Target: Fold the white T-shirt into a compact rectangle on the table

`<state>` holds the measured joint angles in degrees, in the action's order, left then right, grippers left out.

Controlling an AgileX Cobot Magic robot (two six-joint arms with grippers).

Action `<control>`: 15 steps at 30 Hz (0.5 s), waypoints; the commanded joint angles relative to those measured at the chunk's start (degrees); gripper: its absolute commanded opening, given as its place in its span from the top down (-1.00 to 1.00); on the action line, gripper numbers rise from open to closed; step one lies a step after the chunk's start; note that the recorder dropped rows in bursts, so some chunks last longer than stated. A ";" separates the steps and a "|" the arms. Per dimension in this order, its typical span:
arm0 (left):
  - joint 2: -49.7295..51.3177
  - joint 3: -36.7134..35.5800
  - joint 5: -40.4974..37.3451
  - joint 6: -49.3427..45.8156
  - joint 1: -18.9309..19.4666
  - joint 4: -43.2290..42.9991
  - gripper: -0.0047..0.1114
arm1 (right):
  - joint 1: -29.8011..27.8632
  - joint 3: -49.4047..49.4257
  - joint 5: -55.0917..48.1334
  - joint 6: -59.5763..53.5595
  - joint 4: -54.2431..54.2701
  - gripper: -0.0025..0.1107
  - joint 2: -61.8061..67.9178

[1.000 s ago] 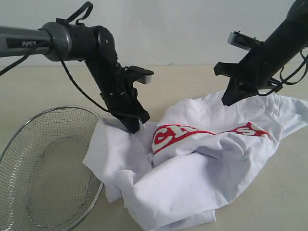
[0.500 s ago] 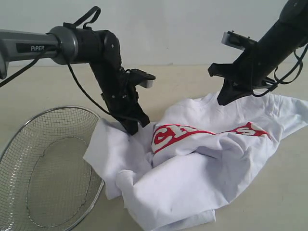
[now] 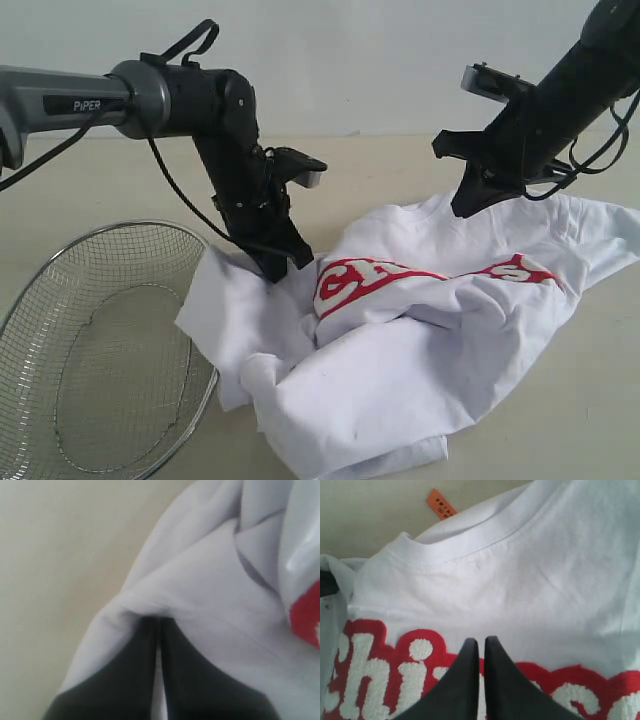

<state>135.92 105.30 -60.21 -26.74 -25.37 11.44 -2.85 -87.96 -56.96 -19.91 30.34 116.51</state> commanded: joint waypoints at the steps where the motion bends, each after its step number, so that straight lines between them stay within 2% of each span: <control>1: 1.40 0.00 3.46 3.35 0.07 -8.66 0.84 | 0.02 0.01 0.74 0.14 -0.13 0.96 -0.50; 10: 1.40 0.00 10.34 3.64 0.17 -10.39 0.84 | 0.02 0.01 1.00 0.05 0.35 0.96 -0.50; 15: 2.09 0.40 11.61 6.54 0.17 -13.76 0.84 | 0.02 0.01 0.88 0.05 0.36 0.96 -0.50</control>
<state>136.28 105.60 -50.87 -22.66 -25.56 1.11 -2.85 -87.96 -56.13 -19.91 30.46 116.51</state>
